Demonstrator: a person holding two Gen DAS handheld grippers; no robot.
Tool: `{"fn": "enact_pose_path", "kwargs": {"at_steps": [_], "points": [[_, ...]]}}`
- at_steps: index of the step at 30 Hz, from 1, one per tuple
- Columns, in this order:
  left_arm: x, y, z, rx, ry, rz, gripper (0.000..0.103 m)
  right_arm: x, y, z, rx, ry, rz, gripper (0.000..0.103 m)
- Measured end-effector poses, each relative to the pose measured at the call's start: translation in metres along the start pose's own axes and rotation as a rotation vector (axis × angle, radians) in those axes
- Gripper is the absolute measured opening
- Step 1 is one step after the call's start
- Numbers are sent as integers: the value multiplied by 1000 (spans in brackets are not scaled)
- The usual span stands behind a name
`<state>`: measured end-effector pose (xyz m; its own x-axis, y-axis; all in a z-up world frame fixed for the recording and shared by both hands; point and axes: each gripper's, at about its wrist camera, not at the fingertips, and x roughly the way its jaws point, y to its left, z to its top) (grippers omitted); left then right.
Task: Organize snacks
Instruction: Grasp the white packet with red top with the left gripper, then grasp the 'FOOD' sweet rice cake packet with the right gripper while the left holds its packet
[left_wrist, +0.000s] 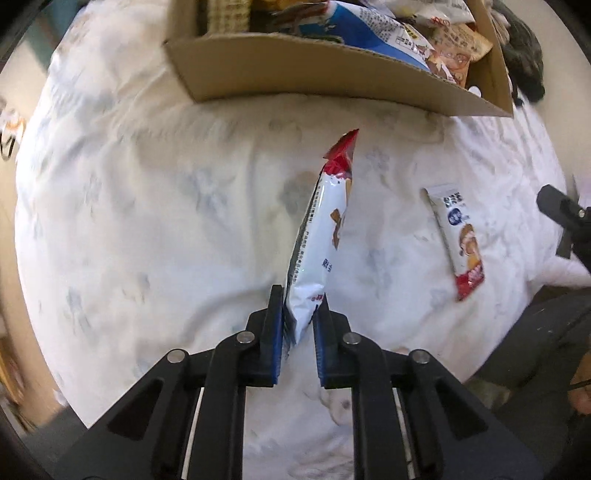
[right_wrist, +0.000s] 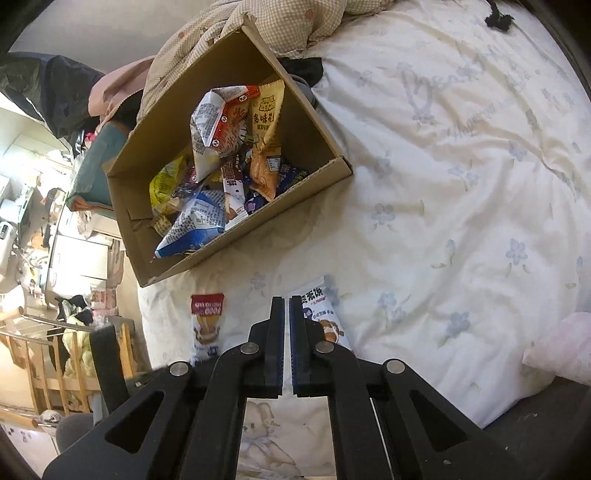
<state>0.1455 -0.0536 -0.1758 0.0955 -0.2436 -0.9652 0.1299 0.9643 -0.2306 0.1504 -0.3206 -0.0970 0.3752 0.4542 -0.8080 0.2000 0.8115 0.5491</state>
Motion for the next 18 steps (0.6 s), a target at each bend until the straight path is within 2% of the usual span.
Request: {"fn": "enact_pose_path", "kwargs": {"at_steps": [3, 5, 8, 9, 13, 15, 17, 18], "points": [[-3, -2, -15, -19, -6, -18, 11, 0, 1, -1, -3, 5, 3, 3], [-6, -1, -13, -32, -9, -27, 11, 0, 1, 0, -1, 6, 6, 3], [-10, -10, -28, -14, -18, 34, 11, 1, 0, 0, 5, 12, 7, 4], [-10, -14, -30, -9, -26, 52, 11, 3, 0, 0, 2, 23, 1, 8], [-18, -13, -38, -67, -46, 111, 11, 31, -4, -3, -13, 145, -93, 9], [-19, -11, -39, -84, -48, 95, 11, 44, -3, -6, -36, 183, -141, 11], [-25, 0, -42, -82, -47, 94, 11, 55, -1, -7, -59, 204, -173, 17], [-24, -1, -42, -80, -46, 99, 11, 61, 2, -7, -83, 208, -209, 26]]}}
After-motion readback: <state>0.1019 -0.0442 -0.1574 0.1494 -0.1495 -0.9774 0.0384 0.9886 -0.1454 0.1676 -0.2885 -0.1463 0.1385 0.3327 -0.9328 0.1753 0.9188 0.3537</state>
